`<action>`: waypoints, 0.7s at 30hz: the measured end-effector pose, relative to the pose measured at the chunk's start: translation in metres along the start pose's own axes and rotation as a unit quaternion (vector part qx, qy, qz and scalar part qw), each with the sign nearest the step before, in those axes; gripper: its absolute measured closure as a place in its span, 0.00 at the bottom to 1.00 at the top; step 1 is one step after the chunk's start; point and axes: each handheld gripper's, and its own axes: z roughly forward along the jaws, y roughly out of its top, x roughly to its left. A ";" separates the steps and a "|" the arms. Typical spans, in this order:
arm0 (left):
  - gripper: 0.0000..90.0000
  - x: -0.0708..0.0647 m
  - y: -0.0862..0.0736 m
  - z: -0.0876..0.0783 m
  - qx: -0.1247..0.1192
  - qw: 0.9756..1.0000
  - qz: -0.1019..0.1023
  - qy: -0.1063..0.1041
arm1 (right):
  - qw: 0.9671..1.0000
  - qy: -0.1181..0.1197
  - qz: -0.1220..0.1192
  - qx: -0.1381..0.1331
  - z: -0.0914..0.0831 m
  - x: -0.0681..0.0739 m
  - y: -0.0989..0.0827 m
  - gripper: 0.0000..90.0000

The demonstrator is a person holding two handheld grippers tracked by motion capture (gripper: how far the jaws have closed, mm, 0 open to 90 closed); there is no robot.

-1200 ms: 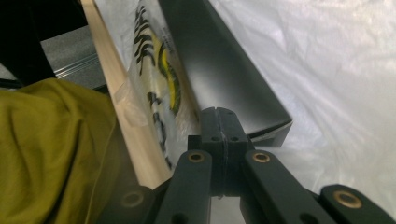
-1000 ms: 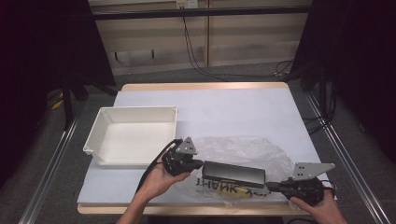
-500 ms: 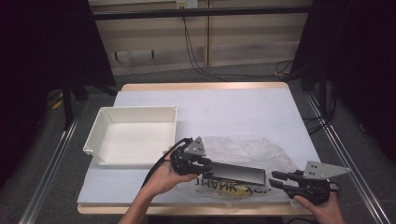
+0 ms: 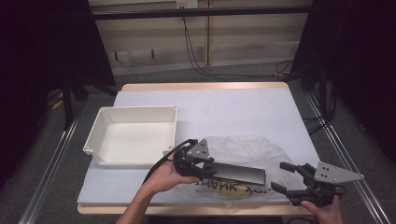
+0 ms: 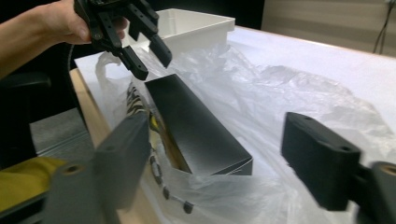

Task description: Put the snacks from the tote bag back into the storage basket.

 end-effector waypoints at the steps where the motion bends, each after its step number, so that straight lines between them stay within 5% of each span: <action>1: 0.57 0.000 0.001 0.001 0.003 1.000 0.002 0.002 | 1.000 0.000 0.004 0.003 0.000 0.000 0.000 0.19; 13: 0.49 0.013 0.000 0.015 0.029 0.999 -0.010 -0.016 | 1.000 -0.010 -0.004 0.013 0.002 -0.002 -0.005 0.10; 21: 0.38 0.014 -0.003 0.015 0.033 0.999 0.007 -0.023 | 1.000 -0.015 -0.014 0.011 0.002 -0.001 -0.004 0.07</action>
